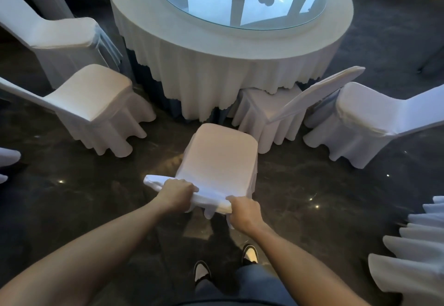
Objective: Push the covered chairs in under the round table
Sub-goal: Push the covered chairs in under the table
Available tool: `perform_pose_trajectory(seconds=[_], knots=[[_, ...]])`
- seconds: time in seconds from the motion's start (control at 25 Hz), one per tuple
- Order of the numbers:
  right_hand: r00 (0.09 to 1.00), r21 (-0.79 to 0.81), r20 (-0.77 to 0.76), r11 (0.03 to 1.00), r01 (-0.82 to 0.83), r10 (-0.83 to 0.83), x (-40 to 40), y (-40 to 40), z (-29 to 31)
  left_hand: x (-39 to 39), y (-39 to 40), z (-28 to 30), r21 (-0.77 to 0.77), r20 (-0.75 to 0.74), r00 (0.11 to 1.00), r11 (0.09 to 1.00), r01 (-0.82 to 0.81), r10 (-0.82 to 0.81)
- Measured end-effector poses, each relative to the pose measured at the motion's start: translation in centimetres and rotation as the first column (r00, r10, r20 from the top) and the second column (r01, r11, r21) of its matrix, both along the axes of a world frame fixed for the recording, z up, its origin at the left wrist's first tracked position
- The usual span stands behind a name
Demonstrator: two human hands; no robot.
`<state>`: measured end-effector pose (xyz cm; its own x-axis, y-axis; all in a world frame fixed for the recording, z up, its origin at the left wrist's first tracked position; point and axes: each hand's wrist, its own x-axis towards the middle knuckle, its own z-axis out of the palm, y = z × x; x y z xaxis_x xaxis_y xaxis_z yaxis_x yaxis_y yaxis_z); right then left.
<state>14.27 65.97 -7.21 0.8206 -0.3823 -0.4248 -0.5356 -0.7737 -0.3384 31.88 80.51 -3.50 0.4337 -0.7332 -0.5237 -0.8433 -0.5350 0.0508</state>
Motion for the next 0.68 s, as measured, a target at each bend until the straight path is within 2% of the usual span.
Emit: perform_pose_trajectory(seconds=[0.12, 0.28, 0.52, 0.68], knots=[[1.000, -0.049, 0.011, 0.999, 0.001, 0.000, 1.0, -1.7, 0.0, 0.7, -1.5, 0.3, -0.030, 0.062, 0.996, 0.998, 0.058, -0.057], [1.000, -0.118, 0.015, 0.993, -0.014, 0.016, 3.8, -8.2, 0.4, 2.4, -7.3, 0.7, -0.062, 0.083, 0.995, 0.996, 0.067, -0.061], [0.997, -0.161, 0.033, 0.985, -0.063, 0.069, 10.1, -18.6, 0.8, 6.6, -16.2, 1.6, -0.073, 0.099, 0.994, 0.997, -0.030, 0.038], [0.997, -0.173, 0.030, 0.983, -0.064, 0.071, 15.2, -26.0, 1.3, 10.0, -22.3, 2.4, -0.139, 0.074, 0.984, 0.978, -0.154, 0.165]])
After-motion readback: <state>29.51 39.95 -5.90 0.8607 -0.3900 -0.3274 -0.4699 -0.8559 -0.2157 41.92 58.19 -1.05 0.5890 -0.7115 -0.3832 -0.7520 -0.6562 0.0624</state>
